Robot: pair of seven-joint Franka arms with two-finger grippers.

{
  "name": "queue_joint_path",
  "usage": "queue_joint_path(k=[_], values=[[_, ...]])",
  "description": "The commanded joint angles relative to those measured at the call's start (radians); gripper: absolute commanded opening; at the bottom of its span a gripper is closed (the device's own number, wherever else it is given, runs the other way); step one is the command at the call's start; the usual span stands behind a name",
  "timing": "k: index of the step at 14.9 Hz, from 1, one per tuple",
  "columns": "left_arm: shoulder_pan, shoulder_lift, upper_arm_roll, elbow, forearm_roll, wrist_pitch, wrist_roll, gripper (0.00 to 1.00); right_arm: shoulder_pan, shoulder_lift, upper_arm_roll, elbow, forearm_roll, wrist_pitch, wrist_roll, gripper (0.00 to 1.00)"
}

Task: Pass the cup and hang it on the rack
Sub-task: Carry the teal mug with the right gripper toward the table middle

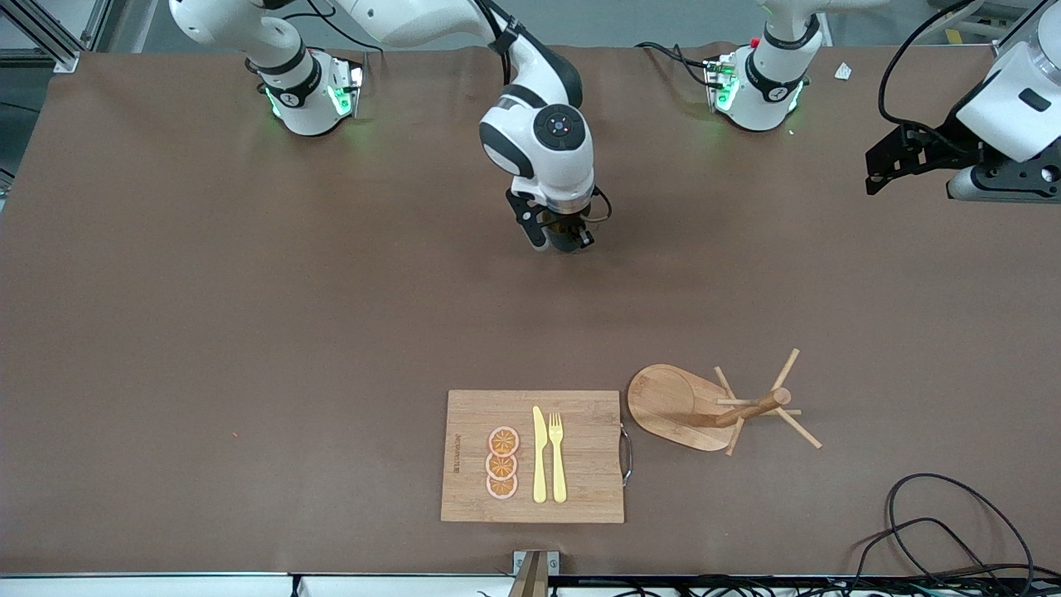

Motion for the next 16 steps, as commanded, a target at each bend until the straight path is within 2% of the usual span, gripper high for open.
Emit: queue_joint_path(k=[1, 5, 10, 11, 12, 13, 15, 16], values=[[-0.004, 0.007, -0.001, 0.019, 0.004, -0.003, -0.007, 1.0, 0.032, 0.049, -0.014, 0.061, -0.031, -0.014, 0.073, 0.0], [-0.005, 0.007, -0.001, 0.019, 0.004, -0.003, -0.009, 1.0, 0.053, 0.066, -0.015, 0.069, -0.067, -0.018, 0.14, 0.0], [-0.004, 0.007, -0.001, 0.021, 0.004, -0.003, -0.009, 1.0, 0.061, 0.066, -0.017, 0.071, -0.069, -0.031, 0.165, 0.0], [-0.004, 0.007, -0.001, 0.021, 0.003, -0.003, -0.009, 1.0, 0.061, 0.066, -0.017, 0.071, -0.069, -0.032, 0.165, 0.05], [-0.004, 0.007, -0.001, 0.021, 0.003, -0.003, -0.011, 1.0, 0.061, 0.066, -0.015, 0.071, -0.069, -0.029, 0.165, 0.27], [-0.002, 0.007, -0.001, 0.021, 0.003, -0.003, -0.011, 1.0, 0.061, 0.068, -0.017, 0.071, -0.069, -0.028, 0.168, 0.59], [0.0, 0.007, -0.001, 0.021, 0.003, -0.003, -0.011, 1.0, 0.067, 0.069, -0.015, 0.071, -0.092, -0.028, 0.168, 0.92], [0.0, 0.007, -0.001, 0.021, 0.003, -0.003, -0.011, 1.0, 0.075, 0.069, -0.015, 0.072, -0.104, -0.028, 0.171, 1.0]])
